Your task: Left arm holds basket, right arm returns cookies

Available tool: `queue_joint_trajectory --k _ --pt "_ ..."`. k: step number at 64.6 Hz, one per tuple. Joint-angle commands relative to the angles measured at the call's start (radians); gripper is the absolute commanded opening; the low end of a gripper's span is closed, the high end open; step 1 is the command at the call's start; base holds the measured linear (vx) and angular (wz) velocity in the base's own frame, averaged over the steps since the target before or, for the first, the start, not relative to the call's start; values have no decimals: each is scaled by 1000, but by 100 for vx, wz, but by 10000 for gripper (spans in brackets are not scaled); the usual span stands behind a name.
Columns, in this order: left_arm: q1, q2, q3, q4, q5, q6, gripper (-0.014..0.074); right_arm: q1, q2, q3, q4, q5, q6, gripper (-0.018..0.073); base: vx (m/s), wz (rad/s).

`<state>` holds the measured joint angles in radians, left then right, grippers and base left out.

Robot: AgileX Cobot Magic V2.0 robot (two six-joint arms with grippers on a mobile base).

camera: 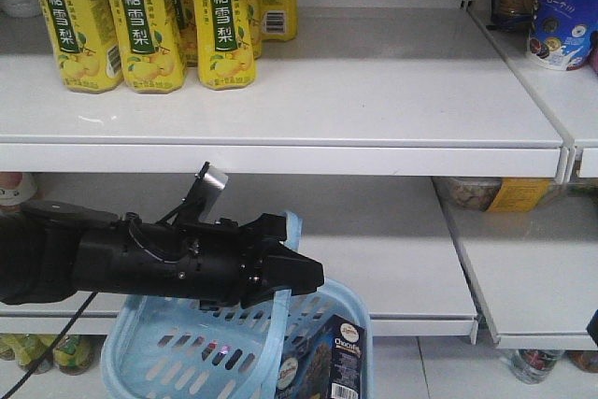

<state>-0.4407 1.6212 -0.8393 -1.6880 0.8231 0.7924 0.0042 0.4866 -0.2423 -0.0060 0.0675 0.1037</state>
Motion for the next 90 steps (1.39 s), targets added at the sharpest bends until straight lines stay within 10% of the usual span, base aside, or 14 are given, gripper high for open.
queue_joint_trajectory --k 1,28,48,76,90 --pt "-1 -51 -28 -61 7 57 -6 -3 10 -37 -1 -80 -13 81 0 0" --pt "-1 -51 -28 -61 7 57 -6 -3 10 -37 0 -79 -12 337 0 0" --pt "-1 -51 -28 -61 7 57 -6 -3 10 -37 38 -36 -3 368 0 0" --pt "-1 -51 -28 -61 7 57 -6 -1 157 -182 300 206 -31 417 0 0" --pt "-1 -51 -28 -61 7 57 -6 119 311 -214 591 237 -297 463 0 0"
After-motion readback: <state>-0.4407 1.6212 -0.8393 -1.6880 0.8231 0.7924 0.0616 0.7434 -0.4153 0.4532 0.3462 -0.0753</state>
